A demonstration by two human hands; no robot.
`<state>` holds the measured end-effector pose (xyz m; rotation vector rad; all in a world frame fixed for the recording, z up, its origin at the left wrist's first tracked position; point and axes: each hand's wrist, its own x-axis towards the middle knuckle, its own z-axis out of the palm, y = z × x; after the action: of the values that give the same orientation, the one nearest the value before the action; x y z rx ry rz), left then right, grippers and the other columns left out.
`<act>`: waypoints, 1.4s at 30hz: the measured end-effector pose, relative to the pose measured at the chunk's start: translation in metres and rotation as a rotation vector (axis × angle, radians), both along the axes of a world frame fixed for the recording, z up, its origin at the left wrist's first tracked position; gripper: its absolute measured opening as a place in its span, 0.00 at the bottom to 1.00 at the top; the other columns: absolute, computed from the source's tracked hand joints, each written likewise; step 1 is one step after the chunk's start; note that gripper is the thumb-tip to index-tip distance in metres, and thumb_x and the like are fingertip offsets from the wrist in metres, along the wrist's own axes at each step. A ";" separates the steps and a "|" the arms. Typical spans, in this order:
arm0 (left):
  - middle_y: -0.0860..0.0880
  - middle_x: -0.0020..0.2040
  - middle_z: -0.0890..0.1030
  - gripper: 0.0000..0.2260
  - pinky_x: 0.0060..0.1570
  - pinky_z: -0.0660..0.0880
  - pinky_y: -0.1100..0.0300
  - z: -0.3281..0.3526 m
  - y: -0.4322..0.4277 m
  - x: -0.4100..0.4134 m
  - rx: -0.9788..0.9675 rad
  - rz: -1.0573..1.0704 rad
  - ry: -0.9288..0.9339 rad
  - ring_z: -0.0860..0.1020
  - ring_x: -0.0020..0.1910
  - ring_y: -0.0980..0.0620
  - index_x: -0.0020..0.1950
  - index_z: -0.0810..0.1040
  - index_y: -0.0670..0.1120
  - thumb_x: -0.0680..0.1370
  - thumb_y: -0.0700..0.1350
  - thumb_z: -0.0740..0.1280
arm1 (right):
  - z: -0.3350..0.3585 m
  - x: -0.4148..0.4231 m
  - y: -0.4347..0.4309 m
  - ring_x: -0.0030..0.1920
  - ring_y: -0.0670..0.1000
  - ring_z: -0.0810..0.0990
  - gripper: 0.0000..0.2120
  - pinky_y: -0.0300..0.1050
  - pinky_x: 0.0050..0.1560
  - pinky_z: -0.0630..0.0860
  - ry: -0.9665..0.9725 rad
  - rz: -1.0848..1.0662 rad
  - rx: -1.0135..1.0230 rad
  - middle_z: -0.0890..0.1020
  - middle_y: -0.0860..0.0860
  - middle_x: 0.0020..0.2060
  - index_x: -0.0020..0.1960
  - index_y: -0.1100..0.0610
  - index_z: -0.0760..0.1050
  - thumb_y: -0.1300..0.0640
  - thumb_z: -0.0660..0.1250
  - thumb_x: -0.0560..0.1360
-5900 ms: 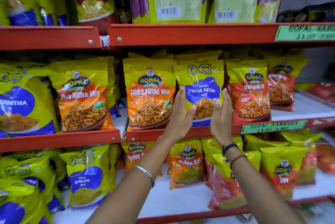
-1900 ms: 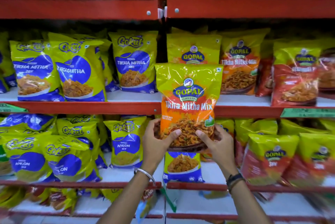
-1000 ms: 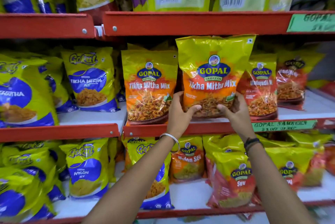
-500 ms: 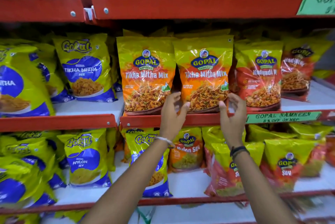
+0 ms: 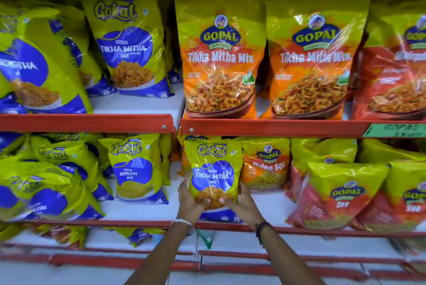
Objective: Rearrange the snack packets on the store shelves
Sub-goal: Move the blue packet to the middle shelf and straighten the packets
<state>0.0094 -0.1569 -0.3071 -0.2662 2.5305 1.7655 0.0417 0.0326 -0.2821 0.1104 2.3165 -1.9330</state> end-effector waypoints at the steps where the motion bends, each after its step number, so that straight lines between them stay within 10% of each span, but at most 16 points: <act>1: 0.44 0.64 0.73 0.40 0.62 0.74 0.42 0.006 -0.001 -0.003 0.047 -0.050 -0.012 0.76 0.62 0.44 0.67 0.66 0.50 0.57 0.44 0.76 | -0.002 -0.004 -0.004 0.64 0.46 0.76 0.37 0.32 0.55 0.74 -0.005 0.026 0.001 0.75 0.48 0.65 0.71 0.54 0.62 0.56 0.76 0.68; 5: 0.50 0.49 0.81 0.24 0.46 0.75 0.64 0.025 -0.009 -0.013 0.091 -0.181 -0.096 0.79 0.50 0.47 0.50 0.72 0.53 0.62 0.34 0.77 | -0.004 -0.008 -0.008 0.60 0.49 0.78 0.35 0.25 0.48 0.73 -0.022 -0.017 0.019 0.79 0.43 0.57 0.69 0.52 0.65 0.58 0.77 0.67; 11: 0.47 0.47 0.82 0.28 0.41 0.76 0.68 0.029 -0.031 0.010 0.111 -0.171 -0.012 0.79 0.45 0.49 0.53 0.74 0.47 0.55 0.46 0.78 | 0.007 0.016 -0.017 0.56 0.45 0.80 0.41 0.24 0.45 0.73 0.021 -0.103 0.048 0.80 0.43 0.55 0.69 0.50 0.66 0.58 0.80 0.61; 15: 0.52 0.49 0.82 0.25 0.45 0.77 0.66 0.058 -0.050 0.040 0.224 -0.145 0.123 0.80 0.45 0.59 0.54 0.74 0.52 0.59 0.45 0.77 | 0.041 0.038 -0.039 0.51 0.31 0.79 0.35 0.26 0.45 0.74 0.116 -0.142 0.013 0.80 0.45 0.56 0.66 0.49 0.67 0.63 0.79 0.64; 30: 0.43 0.44 0.86 0.17 0.48 0.79 0.43 0.247 -0.161 0.047 0.271 -0.144 0.499 0.81 0.42 0.49 0.43 0.83 0.47 0.59 0.52 0.78 | 0.212 0.054 -0.136 0.40 0.45 0.82 0.19 0.45 0.42 0.78 0.513 -0.195 -0.009 0.86 0.45 0.40 0.48 0.48 0.81 0.42 0.76 0.60; 42: 0.45 0.43 0.86 0.18 0.47 0.79 0.44 0.269 -0.202 0.038 0.304 -0.174 0.527 0.82 0.41 0.50 0.42 0.83 0.45 0.57 0.51 0.79 | 0.227 0.046 -0.179 0.45 0.49 0.84 0.26 0.52 0.47 0.81 0.574 -0.235 0.018 0.87 0.47 0.45 0.55 0.50 0.80 0.41 0.77 0.60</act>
<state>0.0473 -0.3592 -0.0382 0.4769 2.4152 2.3450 0.0879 -0.1461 -0.0547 -0.2106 2.7771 -2.2975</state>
